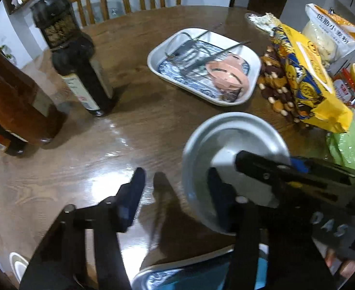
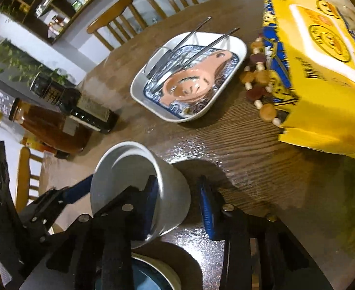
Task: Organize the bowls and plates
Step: 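Grasp the rim of the small white bowl with the left gripper, then carry the small white bowl over the nested bowls with the left gripper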
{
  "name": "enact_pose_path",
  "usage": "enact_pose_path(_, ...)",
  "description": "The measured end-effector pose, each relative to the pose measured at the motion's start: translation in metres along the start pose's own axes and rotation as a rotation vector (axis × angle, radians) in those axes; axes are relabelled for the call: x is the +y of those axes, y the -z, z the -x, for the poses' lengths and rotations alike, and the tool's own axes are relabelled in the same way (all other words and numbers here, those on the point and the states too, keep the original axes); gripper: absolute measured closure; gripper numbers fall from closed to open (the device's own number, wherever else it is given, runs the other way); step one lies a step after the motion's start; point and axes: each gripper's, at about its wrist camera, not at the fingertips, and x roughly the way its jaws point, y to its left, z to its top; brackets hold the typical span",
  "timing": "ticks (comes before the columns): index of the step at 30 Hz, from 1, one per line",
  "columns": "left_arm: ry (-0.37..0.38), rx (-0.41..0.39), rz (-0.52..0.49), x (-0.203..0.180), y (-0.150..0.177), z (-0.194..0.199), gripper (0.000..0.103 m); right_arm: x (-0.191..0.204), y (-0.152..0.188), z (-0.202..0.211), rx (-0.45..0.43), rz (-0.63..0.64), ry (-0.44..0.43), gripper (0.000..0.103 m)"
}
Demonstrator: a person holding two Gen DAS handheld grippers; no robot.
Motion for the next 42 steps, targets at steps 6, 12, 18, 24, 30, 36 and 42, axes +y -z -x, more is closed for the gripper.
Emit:
enact_pose_path(6, 0.055, 0.004, 0.001, -0.005, 0.001, 0.0, 0.077, 0.001, 0.0, -0.005, 0.006, 0.017, -0.002, 0.076)
enact_pose_path(12, 0.027, -0.016, 0.019, 0.001, 0.007, 0.005, 0.084, 0.004, 0.001, -0.005, 0.002, 0.019, -0.014, 0.077)
enact_pose_path(18, -0.018, -0.06, 0.067, 0.03, 0.011, 0.021, 0.082, 0.033, 0.001, -0.007, 0.002, 0.064, -0.055, 0.08)
enact_pose_path(24, -0.058, -0.061, 0.133, 0.068, 0.019, 0.032, 0.082, 0.073, 0.003, -0.02, 0.029, 0.126, -0.099, 0.08)
enact_pose_path(30, -0.067, -0.015, 0.206, 0.1, 0.032, 0.028, 0.082, 0.1, 0.009, -0.04, 0.078, 0.174, -0.096, 0.08)
enact_pose_path(36, -0.074, -0.005, 0.25, 0.119, 0.039, 0.033, 0.082, 0.122, 0.015, -0.049, 0.108, 0.218, -0.103, 0.08)
enact_pose_path(42, -0.058, 0.027, 0.287, 0.131, 0.044, 0.03, 0.082, 0.135, 0.017, -0.058, 0.136, 0.239, -0.087, 0.08)
